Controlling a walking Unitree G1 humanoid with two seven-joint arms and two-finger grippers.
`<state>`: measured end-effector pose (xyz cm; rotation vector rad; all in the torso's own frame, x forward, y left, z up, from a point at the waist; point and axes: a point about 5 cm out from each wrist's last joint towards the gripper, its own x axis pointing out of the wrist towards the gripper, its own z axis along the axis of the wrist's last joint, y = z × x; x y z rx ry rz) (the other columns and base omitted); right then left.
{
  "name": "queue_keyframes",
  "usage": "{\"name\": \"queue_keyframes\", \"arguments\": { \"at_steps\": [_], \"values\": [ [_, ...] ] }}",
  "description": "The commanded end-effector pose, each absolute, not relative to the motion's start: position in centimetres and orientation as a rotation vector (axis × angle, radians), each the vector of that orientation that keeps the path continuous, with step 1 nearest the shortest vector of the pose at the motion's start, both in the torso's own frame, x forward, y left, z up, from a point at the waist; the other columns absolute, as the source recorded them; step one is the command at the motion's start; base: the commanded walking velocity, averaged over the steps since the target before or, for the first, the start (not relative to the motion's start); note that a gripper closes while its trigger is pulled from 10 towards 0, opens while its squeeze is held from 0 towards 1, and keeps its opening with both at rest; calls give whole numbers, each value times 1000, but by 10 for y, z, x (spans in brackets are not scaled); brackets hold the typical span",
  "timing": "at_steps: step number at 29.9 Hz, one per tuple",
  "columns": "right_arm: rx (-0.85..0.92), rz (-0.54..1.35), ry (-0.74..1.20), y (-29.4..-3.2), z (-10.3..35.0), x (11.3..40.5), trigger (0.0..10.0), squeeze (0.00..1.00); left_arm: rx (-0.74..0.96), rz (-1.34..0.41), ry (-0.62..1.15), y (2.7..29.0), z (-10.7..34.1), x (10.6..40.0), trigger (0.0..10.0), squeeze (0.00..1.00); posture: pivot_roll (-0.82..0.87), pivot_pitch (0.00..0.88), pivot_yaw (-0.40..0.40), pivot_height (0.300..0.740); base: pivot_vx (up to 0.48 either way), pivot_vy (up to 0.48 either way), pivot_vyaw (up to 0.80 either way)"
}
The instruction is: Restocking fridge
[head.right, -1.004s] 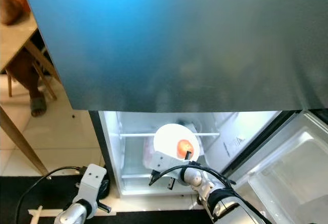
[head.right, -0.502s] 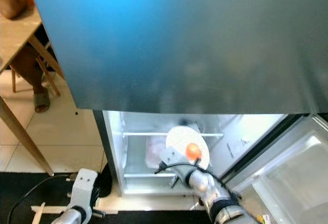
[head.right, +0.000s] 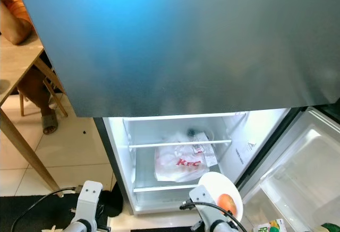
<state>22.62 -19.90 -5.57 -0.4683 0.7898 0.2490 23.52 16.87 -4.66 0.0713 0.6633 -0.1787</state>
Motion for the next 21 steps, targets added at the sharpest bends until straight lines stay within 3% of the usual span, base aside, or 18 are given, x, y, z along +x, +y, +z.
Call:
{"name": "queue_keyframes", "arguments": {
  "at_steps": [1,21],
  "values": [
    [-444,220,765,-201,-54,228,10000,0,53,-184,694,166,-52,229,10000,0,-55,51,22,740,0,0,0],
    [-476,243,791,-202,-60,217,10000,0,48,-184,715,164,-57,223,10000,0,-50,42,15,740,0,0,0]
  ]
}}
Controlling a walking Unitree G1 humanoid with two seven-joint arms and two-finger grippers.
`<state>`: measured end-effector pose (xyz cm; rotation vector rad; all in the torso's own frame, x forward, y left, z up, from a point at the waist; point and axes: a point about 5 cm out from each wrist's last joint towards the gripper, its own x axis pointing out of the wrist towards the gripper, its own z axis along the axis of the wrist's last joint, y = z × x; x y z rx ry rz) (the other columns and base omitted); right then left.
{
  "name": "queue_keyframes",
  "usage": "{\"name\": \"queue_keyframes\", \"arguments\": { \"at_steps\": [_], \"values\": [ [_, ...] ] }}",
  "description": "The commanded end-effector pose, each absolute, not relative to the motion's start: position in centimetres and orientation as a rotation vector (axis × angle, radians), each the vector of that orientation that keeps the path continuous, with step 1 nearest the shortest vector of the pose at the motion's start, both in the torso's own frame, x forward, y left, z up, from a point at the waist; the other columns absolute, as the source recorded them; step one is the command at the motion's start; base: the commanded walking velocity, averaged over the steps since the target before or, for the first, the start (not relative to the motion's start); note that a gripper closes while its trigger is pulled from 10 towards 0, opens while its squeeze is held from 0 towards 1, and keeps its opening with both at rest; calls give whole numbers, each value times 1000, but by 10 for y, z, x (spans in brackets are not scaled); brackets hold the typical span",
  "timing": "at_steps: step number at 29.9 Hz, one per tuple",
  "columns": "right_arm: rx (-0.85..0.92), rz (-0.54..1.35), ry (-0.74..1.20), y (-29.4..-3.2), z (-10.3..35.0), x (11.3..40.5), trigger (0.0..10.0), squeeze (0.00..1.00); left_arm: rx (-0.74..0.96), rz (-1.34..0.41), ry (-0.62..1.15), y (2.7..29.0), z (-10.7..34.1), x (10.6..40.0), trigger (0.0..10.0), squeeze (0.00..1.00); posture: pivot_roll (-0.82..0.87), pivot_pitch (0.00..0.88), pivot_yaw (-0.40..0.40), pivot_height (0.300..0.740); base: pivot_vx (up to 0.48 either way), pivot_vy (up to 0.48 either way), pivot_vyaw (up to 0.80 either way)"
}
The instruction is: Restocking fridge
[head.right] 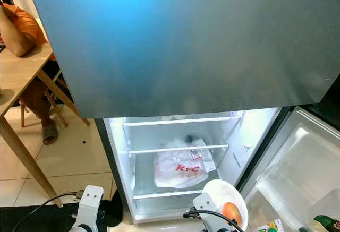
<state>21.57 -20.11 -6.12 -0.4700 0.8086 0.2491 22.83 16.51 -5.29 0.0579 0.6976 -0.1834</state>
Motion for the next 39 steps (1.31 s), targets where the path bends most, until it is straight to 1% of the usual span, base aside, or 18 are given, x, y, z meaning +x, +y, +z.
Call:
{"name": "queue_keyframes", "arguments": {
  "at_steps": [1,7,16,36,39],
  "values": [
    [-476,243,791,-202,-60,217,10000,0,48,-184,715,164,-57,223,10000,0,-50,42,15,740,0,0,0],
    [-481,246,791,-202,-59,218,10000,0,46,-183,711,164,-56,224,10000,0,-50,40,14,740,0,0,0],
    [-491,254,785,-200,-58,220,10000,0,41,-186,710,163,-56,225,10000,0,-52,42,14,740,-293,0,0],
    [-508,260,782,-202,-57,221,10000,0,34,-183,709,163,-55,226,10000,0,-57,49,12,740,-365,0,0],
    [-509,262,775,-202,-55,224,10000,0,42,-178,712,165,-55,227,10000,0,-57,50,11,740,0,0,0]
  ]
}}
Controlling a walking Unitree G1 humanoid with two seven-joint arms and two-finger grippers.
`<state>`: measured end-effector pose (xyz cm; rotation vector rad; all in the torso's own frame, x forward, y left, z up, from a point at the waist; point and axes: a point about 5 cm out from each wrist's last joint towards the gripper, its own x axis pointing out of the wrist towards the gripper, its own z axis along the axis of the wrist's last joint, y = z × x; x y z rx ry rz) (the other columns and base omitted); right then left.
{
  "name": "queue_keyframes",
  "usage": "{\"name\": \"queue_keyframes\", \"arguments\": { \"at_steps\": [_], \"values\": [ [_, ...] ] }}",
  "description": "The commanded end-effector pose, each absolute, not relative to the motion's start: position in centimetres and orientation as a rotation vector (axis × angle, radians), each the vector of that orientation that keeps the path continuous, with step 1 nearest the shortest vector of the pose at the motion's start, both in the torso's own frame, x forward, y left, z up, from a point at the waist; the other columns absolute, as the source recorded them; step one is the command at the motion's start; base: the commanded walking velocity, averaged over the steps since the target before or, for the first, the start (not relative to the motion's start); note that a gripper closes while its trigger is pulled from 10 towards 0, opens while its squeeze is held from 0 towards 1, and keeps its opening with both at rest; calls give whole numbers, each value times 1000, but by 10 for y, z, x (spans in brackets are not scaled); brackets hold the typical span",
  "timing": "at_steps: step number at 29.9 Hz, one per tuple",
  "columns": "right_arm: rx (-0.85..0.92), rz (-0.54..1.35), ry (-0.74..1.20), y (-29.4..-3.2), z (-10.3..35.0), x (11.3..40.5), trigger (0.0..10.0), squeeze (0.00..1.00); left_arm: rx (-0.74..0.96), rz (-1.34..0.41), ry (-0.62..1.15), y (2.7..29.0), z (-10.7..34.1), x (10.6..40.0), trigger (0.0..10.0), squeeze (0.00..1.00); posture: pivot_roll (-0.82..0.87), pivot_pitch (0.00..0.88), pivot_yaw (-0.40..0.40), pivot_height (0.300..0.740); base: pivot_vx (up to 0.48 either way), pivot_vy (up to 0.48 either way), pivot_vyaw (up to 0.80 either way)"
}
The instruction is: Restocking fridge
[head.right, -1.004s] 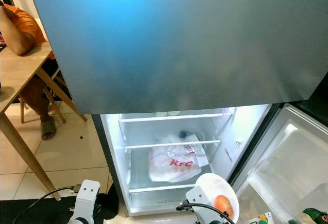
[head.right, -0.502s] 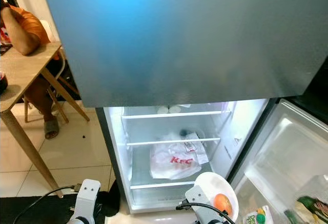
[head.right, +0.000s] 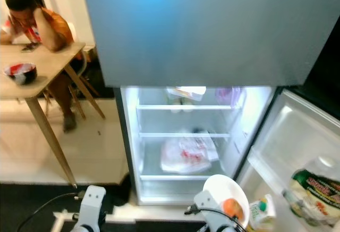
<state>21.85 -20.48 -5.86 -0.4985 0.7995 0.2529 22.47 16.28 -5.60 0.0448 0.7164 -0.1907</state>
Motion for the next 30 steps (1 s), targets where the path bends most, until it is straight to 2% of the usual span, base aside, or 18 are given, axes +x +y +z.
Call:
{"name": "queue_keyframes", "arguments": {
  "at_steps": [1,30],
  "values": [
    [-509,263,773,-202,-55,225,10000,0,42,-176,713,165,-55,227,10000,0,-57,50,11,740,0,0,0],
    [-512,266,765,-199,-52,230,10000,0,92,-205,694,166,-50,234,10000,0,-53,61,13,740,0,0,0]
  ]
}}
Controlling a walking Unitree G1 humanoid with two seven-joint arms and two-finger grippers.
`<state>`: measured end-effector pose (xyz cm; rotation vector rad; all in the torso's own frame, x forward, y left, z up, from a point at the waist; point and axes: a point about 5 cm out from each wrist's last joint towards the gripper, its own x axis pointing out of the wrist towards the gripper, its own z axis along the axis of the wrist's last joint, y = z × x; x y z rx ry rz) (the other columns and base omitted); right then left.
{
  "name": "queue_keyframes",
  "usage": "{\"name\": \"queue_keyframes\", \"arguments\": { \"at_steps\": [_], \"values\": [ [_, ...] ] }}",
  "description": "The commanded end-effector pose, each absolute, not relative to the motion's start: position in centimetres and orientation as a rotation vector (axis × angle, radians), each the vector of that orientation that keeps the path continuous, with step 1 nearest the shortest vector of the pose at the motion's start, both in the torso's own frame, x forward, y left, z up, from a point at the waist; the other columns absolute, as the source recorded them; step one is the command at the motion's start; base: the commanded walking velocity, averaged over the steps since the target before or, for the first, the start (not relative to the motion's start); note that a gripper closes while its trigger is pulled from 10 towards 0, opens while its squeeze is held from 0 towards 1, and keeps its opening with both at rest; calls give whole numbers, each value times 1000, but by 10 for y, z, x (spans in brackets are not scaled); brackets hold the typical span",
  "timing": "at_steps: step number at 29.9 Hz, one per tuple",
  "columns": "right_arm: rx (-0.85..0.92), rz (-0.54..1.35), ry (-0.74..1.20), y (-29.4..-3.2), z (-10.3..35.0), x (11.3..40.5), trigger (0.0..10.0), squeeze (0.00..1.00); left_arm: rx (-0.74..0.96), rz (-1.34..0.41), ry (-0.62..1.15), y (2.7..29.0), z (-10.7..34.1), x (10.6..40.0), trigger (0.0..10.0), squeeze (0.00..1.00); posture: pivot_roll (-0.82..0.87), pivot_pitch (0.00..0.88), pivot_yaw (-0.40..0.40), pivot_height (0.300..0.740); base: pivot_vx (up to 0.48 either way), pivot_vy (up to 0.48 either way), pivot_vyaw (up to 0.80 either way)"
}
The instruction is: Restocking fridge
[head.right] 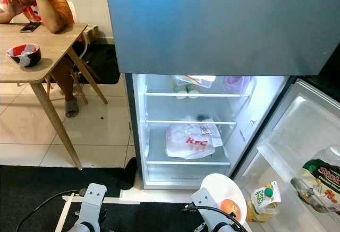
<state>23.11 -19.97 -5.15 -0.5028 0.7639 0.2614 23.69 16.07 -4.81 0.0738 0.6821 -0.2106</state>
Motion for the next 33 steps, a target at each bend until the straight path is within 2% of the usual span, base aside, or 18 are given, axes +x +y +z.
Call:
{"name": "queue_keyframes", "arguments": {
  "at_steps": [1,8,33],
  "values": [
    [-512,265,765,-199,-52,230,10000,0,92,-207,693,166,-50,234,10000,0,-53,61,13,740,0,0,0],
    [-512,258,766,-200,-52,230,10000,0,90,-219,692,165,-50,234,10000,0,-56,60,19,740,0,0,0],
    [-507,253,770,-197,-54,228,10000,0,94,-248,675,161,-47,238,10000,0,-59,42,28,740,296,0,0]
  ]
}}
